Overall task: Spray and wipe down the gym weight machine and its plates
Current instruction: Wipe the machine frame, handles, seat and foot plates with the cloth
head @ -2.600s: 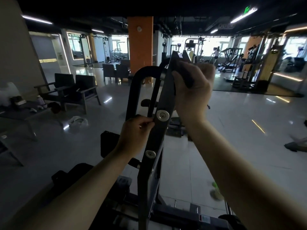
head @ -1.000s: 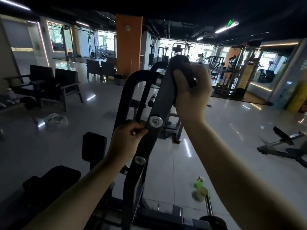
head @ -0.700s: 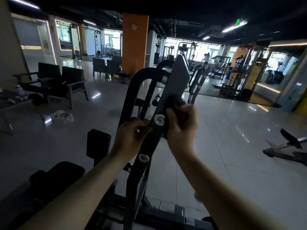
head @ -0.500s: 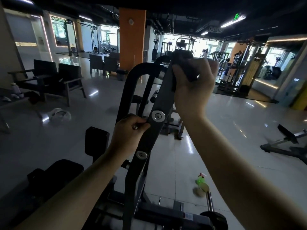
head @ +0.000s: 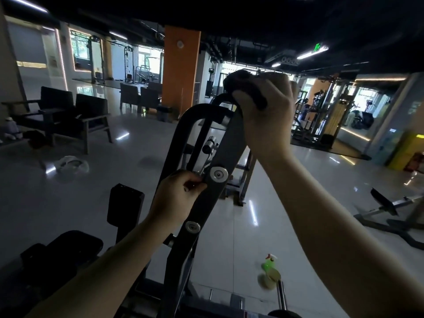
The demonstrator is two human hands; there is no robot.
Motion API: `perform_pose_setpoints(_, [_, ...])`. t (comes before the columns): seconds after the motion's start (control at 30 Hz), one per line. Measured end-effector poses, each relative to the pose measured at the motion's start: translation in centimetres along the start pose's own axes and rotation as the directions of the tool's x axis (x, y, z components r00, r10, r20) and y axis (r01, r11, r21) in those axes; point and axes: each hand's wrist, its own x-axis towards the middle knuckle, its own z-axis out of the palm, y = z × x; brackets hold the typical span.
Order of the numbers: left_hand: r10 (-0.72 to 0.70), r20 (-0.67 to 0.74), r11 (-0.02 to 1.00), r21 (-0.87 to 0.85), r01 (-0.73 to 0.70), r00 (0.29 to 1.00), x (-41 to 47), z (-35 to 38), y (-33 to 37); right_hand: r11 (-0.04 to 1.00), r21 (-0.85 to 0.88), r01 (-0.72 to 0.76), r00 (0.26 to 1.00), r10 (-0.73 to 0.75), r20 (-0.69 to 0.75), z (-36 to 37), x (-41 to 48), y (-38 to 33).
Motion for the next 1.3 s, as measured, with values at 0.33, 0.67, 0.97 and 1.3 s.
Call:
perform_pose_setpoints(0.33, [0.036, 0.027, 0.999, -0.038, -0.035, 0.999, 0.0, -1.1, 0.9, 0.972, 0.156, -0.175, 0.984, 0.176, 0.012, -0.5, -10.9, 2.2])
perform_pose_setpoints(0.67, [0.106, 0.103, 0.891, -0.451, -0.048, 0.989, 0.3, -3.6, 10.0, 0.778, 0.51, -0.366, 0.929, 0.274, 0.248, -3.2, -10.1, -2.6])
perform_pose_setpoints(0.97, [0.006, -0.275, 0.957, -0.277, -0.085, 0.961, 4.6, -5.4, 10.3, 0.747, 0.524, -0.409, 0.907, 0.27, 0.323, -5.3, -7.5, -2.4])
perform_pose_setpoints(1.3, [0.358, -0.131, 0.93, 0.134, -0.341, 0.925, 10.0, -2.7, 13.3, 0.782, 0.424, -0.456, 0.884, 0.453, 0.116, -3.6, -7.7, -0.1])
